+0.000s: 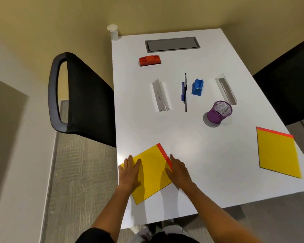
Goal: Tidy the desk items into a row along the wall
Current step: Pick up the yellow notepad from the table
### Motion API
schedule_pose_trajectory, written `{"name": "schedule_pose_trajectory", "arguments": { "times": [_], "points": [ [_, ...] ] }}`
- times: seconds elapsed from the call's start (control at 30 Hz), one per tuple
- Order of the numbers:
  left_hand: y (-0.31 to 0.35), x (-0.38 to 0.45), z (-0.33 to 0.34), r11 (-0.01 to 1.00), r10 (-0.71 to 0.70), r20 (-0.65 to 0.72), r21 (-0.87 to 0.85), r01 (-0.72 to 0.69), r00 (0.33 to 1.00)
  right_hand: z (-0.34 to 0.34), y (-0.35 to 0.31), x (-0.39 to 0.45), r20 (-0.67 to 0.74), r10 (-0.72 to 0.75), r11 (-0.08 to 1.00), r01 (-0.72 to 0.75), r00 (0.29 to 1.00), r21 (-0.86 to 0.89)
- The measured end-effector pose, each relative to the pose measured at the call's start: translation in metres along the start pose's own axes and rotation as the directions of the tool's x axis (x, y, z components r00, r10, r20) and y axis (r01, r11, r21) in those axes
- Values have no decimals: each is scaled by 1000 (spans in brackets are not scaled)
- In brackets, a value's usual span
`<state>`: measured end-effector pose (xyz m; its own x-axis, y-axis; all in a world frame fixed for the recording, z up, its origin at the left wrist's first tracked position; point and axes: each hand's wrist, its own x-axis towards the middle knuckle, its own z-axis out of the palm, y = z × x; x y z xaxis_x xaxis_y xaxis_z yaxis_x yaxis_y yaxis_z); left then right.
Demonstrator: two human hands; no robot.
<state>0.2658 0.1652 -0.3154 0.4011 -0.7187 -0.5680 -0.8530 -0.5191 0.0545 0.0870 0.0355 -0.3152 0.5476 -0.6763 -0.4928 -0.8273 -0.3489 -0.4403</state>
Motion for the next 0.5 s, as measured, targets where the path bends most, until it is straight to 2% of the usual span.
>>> {"name": "schedule_pose_trajectory", "arguments": {
  "times": [0.1, 0.23, 0.4, 0.5],
  "points": [
    [-2, 1, 4, 1000, 6, -20, -7, -6, 1000, 1, -4, 10, 16, 103, 977, -104, 995, 183],
    [-3, 3, 8, 1000, 17, -14, 2, -17, 1000, -7, -7, 18, 51, 155, 948, -163, 987, 273],
    [-4, 1, 2, 999, 21, 3, -32, -21, 1000, -20, -7, 19, 105, 80, 947, -109, 991, 302],
    [-3, -2, -8, 979, -16, 5, -205, 17, 1000, -33, -13, 16, 164, -10, 902, -62, 986, 427]
  ]
}}
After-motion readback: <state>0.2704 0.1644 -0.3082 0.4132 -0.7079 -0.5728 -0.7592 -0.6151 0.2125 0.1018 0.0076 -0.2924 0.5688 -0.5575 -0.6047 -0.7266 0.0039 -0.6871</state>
